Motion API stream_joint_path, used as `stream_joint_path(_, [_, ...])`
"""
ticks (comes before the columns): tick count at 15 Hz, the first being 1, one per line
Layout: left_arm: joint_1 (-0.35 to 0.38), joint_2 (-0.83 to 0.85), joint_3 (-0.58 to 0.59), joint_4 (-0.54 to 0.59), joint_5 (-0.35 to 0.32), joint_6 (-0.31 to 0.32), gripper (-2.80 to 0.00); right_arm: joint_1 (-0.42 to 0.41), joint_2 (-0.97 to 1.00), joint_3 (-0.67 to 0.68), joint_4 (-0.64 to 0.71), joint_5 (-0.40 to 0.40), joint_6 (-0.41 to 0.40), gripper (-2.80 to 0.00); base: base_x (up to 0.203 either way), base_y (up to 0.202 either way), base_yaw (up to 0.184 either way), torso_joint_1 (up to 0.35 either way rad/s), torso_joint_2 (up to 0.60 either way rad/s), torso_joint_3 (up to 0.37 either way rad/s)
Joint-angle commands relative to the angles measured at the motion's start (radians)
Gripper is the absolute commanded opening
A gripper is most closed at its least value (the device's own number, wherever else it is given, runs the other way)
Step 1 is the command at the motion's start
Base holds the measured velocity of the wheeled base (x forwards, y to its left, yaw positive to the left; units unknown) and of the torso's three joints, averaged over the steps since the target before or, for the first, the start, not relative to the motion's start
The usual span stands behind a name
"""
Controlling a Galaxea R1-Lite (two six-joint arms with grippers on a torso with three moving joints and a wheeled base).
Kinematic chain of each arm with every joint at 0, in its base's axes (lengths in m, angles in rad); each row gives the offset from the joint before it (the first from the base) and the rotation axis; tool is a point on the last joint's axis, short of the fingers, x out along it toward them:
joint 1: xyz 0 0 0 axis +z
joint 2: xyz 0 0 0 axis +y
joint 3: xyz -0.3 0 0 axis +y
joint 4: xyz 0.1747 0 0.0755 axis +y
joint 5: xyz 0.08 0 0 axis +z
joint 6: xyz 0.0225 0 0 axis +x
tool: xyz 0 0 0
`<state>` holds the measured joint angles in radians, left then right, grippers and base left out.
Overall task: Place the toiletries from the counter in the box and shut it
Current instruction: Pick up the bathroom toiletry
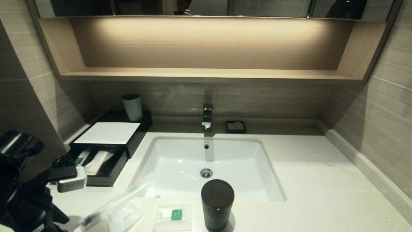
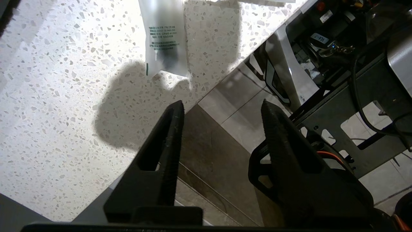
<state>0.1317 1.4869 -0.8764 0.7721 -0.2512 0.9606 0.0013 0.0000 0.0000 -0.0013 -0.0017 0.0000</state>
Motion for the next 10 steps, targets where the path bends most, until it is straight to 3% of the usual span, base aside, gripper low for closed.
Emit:
stream_joint_path(1, [0.0,0.027,0.002,0.006,0.0,0.018,0.0,0.0,0.0,0.001,0.0,0.0,0.0,-2.8,0.0,0.0,0.0,0.0,0.0,0.0])
stream_joint_path(10, [0.0,0.142,0.01,-0.113,0.003,0.03,0.0,0.0,0.0,0.0,0.0,0.0,0.0,-2.8,0.0,0.0,0.0,0.0,0.0,0.0])
